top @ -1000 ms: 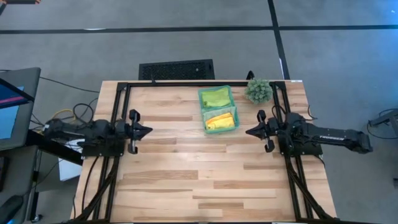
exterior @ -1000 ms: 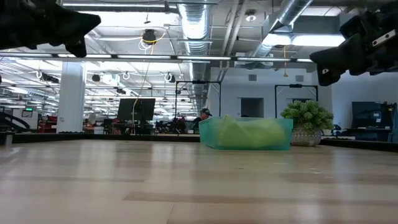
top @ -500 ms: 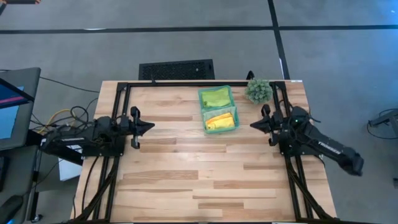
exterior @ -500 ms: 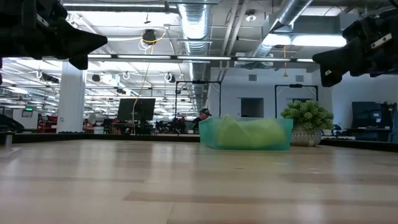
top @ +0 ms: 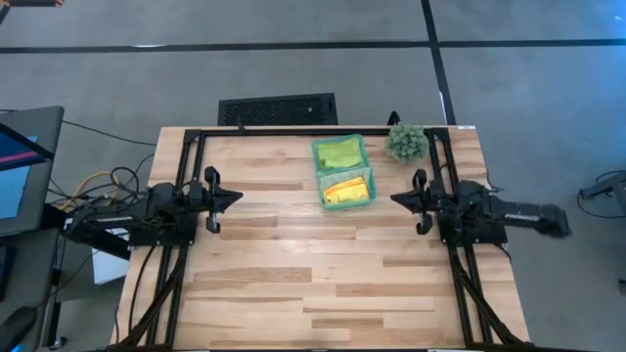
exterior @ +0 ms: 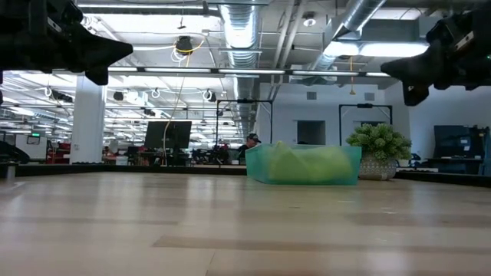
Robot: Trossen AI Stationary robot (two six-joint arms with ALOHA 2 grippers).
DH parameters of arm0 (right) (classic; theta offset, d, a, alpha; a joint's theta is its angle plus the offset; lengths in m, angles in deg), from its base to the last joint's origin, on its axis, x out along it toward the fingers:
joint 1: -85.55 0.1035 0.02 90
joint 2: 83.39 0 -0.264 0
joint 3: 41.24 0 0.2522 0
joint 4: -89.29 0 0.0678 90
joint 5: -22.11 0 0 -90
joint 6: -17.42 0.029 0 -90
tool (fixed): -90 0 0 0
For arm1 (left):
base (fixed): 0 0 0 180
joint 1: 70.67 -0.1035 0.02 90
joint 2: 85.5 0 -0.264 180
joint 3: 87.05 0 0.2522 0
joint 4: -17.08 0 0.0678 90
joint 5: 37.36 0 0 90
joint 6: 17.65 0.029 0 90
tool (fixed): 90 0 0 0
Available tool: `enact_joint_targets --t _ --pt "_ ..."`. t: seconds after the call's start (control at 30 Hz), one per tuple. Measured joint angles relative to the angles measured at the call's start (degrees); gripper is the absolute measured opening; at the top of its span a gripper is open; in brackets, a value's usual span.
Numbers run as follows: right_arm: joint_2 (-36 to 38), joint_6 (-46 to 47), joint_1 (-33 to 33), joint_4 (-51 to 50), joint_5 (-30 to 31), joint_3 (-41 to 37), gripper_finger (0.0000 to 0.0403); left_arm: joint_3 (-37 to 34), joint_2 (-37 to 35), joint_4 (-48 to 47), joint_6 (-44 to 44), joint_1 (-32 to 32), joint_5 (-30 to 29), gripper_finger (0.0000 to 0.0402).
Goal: Fold microfiber towels
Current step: Return to Home Position
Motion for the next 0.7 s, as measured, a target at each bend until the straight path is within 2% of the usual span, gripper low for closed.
enact_joint_targets --t 0.07,0.2,0.33,0.5,0.7 --pt "0.0 -1.9 7.7 -1.8 7.9 0.0 0.0002 0.0 0.0 0.1 0.3 0.0 -0.2 0.0" --pt "0.0 -6.6 19.4 -0.1 15.4 0.0 0.0007 0.0 0.0 0.1 0.7 0.0 -0.3 0.0" --pt "-0.4 -9.5 25.3 -0.6 14.9 0.0 0.0015 0.0 0.0 0.1 1.8 0.0 -0.5 0.0" --pt "-1.4 -10.8 25.5 -1.6 9.0 0.0 0.0013 0.0 0.0 -0.2 1.5 0.0 0.2 0.0" --pt "-1.4 -11.7 17.6 -2.0 6.4 0.0 0.0007 -0.1 0.0 -0.8 1.3 0.0 1.4 0.0"
